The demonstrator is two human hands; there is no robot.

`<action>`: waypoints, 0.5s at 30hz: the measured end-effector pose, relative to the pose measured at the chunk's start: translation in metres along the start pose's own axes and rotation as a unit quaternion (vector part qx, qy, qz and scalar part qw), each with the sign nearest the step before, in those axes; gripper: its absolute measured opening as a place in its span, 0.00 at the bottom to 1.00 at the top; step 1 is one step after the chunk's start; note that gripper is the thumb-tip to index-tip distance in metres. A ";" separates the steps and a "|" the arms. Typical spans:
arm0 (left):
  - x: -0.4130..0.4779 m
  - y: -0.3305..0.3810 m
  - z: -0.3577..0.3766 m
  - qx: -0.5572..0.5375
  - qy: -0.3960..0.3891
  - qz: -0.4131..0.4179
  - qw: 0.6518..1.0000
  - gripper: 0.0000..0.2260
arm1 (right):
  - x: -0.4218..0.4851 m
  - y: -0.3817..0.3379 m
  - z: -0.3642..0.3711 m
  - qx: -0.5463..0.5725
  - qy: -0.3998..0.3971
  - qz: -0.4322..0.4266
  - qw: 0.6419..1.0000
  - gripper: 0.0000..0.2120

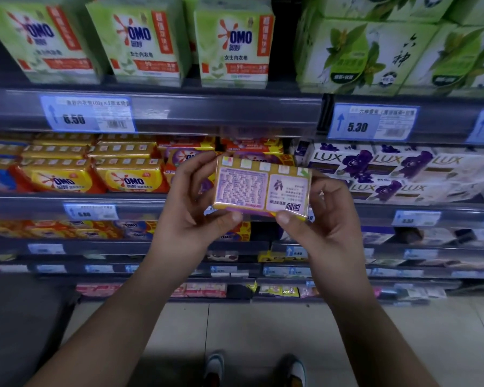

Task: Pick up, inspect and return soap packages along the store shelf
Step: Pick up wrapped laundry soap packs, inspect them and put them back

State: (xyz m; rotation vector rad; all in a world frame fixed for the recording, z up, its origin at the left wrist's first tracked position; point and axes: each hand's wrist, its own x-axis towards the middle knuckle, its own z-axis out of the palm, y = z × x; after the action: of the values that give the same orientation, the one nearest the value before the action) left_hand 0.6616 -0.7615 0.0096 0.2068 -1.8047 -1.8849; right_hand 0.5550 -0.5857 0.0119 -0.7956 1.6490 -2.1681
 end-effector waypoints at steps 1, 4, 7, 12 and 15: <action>0.000 0.001 0.001 0.008 0.003 -0.001 1.000 0.34 | 0.000 -0.002 0.000 0.000 0.005 -0.001 1.000 0.19; 0.000 0.005 0.002 0.046 0.003 -0.002 0.999 0.33 | 0.002 -0.004 -0.003 -0.007 0.009 0.026 1.000 0.16; 0.000 0.013 -0.006 0.059 -0.013 -0.029 0.998 0.35 | 0.001 -0.004 -0.011 0.023 -0.004 0.078 0.997 0.18; 0.002 0.020 -0.015 0.053 -0.047 -0.034 0.997 0.42 | 0.004 -0.005 -0.014 0.025 0.001 0.104 0.994 0.24; 0.003 0.018 -0.015 0.103 -0.020 -0.030 0.994 0.38 | 0.004 -0.006 -0.009 -0.007 0.015 0.113 0.993 0.24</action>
State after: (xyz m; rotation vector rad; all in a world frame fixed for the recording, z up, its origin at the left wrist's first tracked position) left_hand 0.6708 -0.7761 0.0265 0.3008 -2.0425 -1.7509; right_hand 0.5469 -0.5791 0.0167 -0.5527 1.6803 -2.0235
